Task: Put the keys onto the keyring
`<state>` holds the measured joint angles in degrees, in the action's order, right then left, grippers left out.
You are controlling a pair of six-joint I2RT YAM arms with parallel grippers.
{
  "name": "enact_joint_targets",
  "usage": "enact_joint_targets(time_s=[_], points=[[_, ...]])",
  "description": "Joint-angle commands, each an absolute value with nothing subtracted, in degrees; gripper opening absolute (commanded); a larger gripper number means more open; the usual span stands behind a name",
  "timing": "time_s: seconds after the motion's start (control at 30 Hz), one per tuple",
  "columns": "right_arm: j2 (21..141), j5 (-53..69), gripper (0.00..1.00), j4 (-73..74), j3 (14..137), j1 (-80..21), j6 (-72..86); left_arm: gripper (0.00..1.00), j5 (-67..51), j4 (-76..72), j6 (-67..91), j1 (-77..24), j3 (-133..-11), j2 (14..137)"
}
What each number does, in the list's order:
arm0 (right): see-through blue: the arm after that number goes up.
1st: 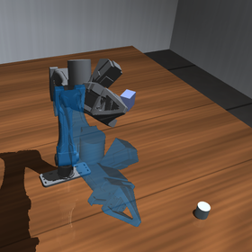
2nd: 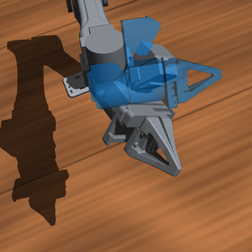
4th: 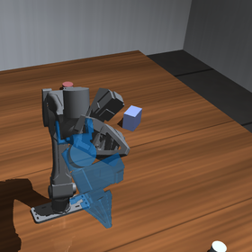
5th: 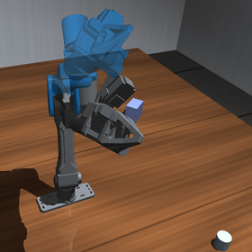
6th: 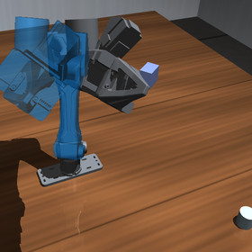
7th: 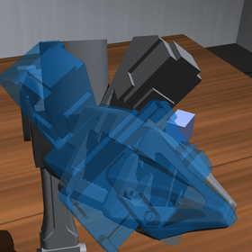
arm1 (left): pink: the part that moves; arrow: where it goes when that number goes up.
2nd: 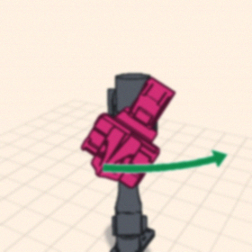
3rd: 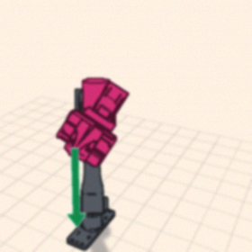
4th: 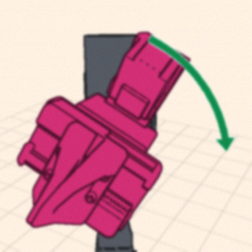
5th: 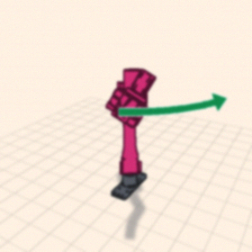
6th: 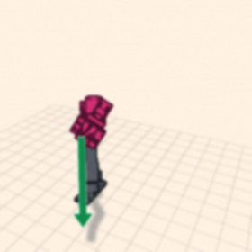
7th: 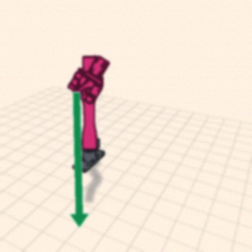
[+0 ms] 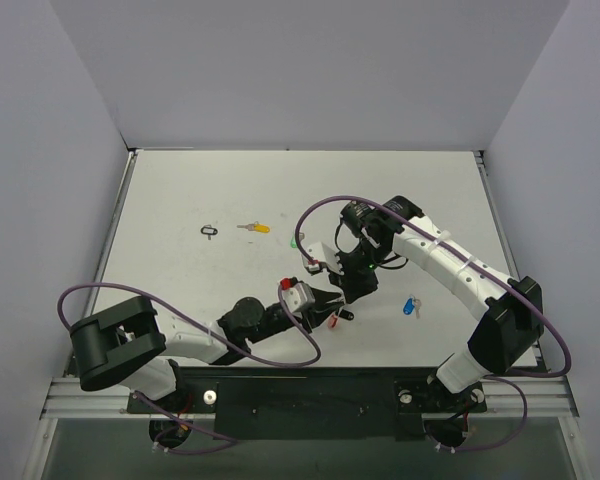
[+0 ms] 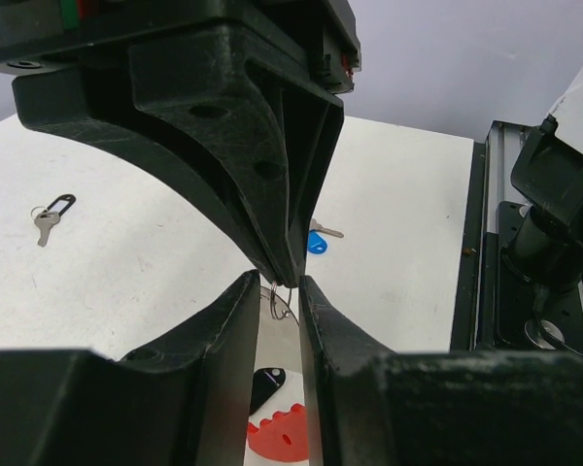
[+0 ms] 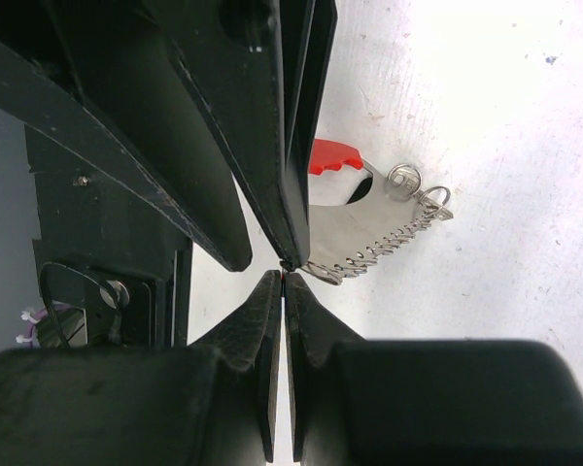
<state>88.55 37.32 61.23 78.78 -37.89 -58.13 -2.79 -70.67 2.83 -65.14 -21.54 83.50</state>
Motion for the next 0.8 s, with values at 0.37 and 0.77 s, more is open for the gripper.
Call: enact_joint_targets(time_s=[0.37, 0.77], points=[[86.8, 40.0, 0.00, 63.2, 79.2, -37.6, -58.5, 0.29, -4.5, -71.9, 3.1, -64.2, -23.9, 85.3], [86.8, 40.3, 0.00, 63.3, 79.3, -37.5, -58.7, 0.25, -5.6, -71.5, 3.3, -63.7, -24.6, 86.4]])
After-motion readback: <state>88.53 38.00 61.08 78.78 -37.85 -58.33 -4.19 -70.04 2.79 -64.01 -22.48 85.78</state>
